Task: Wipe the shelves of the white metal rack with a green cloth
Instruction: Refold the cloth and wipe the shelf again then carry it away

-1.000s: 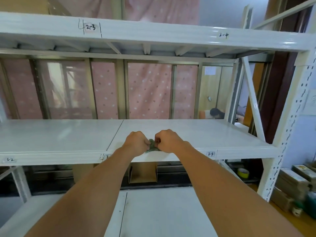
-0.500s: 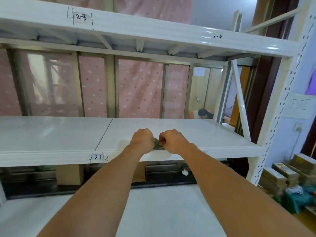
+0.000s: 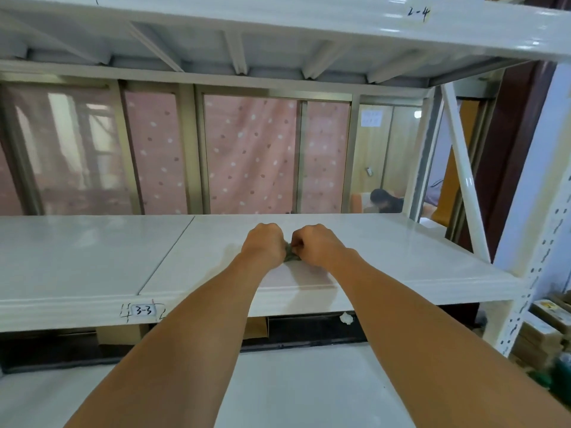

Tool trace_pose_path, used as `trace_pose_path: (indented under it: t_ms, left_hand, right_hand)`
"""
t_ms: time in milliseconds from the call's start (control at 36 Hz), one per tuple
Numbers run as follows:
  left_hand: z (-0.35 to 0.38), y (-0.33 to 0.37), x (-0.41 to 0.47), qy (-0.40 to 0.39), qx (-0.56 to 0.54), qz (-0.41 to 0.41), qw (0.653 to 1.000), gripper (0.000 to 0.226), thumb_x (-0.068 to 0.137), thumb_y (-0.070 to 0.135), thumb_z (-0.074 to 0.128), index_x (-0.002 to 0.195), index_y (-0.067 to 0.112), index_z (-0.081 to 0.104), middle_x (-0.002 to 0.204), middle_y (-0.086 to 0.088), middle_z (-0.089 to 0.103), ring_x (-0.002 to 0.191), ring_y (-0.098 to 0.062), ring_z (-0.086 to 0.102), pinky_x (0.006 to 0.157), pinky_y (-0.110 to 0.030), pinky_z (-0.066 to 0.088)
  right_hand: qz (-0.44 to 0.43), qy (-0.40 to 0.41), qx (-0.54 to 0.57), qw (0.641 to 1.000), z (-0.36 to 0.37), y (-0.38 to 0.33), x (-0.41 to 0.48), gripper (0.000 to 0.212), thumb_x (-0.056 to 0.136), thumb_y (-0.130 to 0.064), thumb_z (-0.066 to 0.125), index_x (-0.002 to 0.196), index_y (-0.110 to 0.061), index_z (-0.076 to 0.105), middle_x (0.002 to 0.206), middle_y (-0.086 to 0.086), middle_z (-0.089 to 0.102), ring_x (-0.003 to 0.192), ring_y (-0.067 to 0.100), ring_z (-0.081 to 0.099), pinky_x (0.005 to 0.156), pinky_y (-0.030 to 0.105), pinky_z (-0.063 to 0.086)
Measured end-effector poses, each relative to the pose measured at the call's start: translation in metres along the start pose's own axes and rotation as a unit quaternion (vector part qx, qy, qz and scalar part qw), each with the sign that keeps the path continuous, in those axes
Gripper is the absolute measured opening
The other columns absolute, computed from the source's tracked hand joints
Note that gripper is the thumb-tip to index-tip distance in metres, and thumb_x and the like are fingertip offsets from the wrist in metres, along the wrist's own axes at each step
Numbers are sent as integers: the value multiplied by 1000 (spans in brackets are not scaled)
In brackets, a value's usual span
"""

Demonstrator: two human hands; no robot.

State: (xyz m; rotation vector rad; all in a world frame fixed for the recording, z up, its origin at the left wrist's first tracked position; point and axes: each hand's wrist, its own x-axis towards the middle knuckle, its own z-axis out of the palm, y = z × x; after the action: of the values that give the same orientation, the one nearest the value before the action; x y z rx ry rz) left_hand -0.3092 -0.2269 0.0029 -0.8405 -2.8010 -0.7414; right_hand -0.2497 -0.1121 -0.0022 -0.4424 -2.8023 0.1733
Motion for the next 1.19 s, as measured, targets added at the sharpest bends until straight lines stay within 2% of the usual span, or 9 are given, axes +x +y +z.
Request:
trace_pose_path:
  t_ms: [167,278,389,472,556,861,1000,1111,1194]
  left_hand:
    - [12,2,49,-16,-23,-4,1000,25,86,30,68,80,6,67,84,-11,65,77,-27,58,62,-30,44]
    - [21,9,86,-26,-29,-21,999,33,84,30,71,95,0,71,94,-15,70,91,-31,67,74,-34,53]
    - [31,12,124,-16,-27,-37,999,35,84,31,71,101,0,71,100,-17,71,95,-33,67,78,-32,52]
    - [36,8,152,-14,-32,-54,998,27,84,26,71,96,1,74,97,-15,71,93,-33,67,86,-35,55]
    - [45,2,178,-3,-23,-46,999,21,82,21,71,88,3,79,90,-17,73,88,-34,68,79,-34,53]
    - [72,21,231,15,1,-36,999,31,83,34,71,84,4,77,80,-14,71,82,-33,68,76,-33,53]
    - [81,46,234,19,13,-36,999,32,83,32,72,93,2,76,92,-17,72,87,-33,68,79,-35,56]
    - [92,64,233,15,21,-23,999,26,82,26,72,93,3,77,92,-17,73,87,-32,69,81,-35,58]
    - [98,76,230,14,22,-12,1000,27,84,28,72,92,2,76,90,-16,72,86,-32,68,80,-37,58]
  right_hand:
    - [-8,-7,15,1000,9,23,51,21,92,-21,55,102,-26,73,106,1,70,97,24,61,82,30,50]
    - [-9,-24,13,1000,13,37,87,24,93,-21,55,109,-24,73,108,3,68,98,25,62,88,32,52]
    - [-13,-26,3,1000,18,45,124,22,93,-20,56,105,-19,74,106,9,69,94,29,64,84,33,52]
    - [-19,-29,-8,999,23,49,151,20,94,-18,55,106,-15,72,108,12,69,98,30,64,84,34,50]
    - [-30,-22,-6,999,28,53,175,24,95,-15,55,112,-11,70,114,16,67,105,33,64,87,34,50]
    - [-29,-2,7,1000,36,97,218,23,96,-21,56,113,-15,71,117,15,66,108,34,64,92,37,50]
    - [-31,-2,-13,999,30,123,217,24,95,-24,57,114,-19,72,113,13,67,101,34,65,87,36,52]
    - [-26,12,-30,999,27,145,212,26,94,-29,58,115,-22,72,111,13,67,99,34,65,77,32,46]
    - [-21,23,-29,999,27,158,205,27,95,-27,58,117,-20,71,114,14,66,103,36,64,82,35,49]
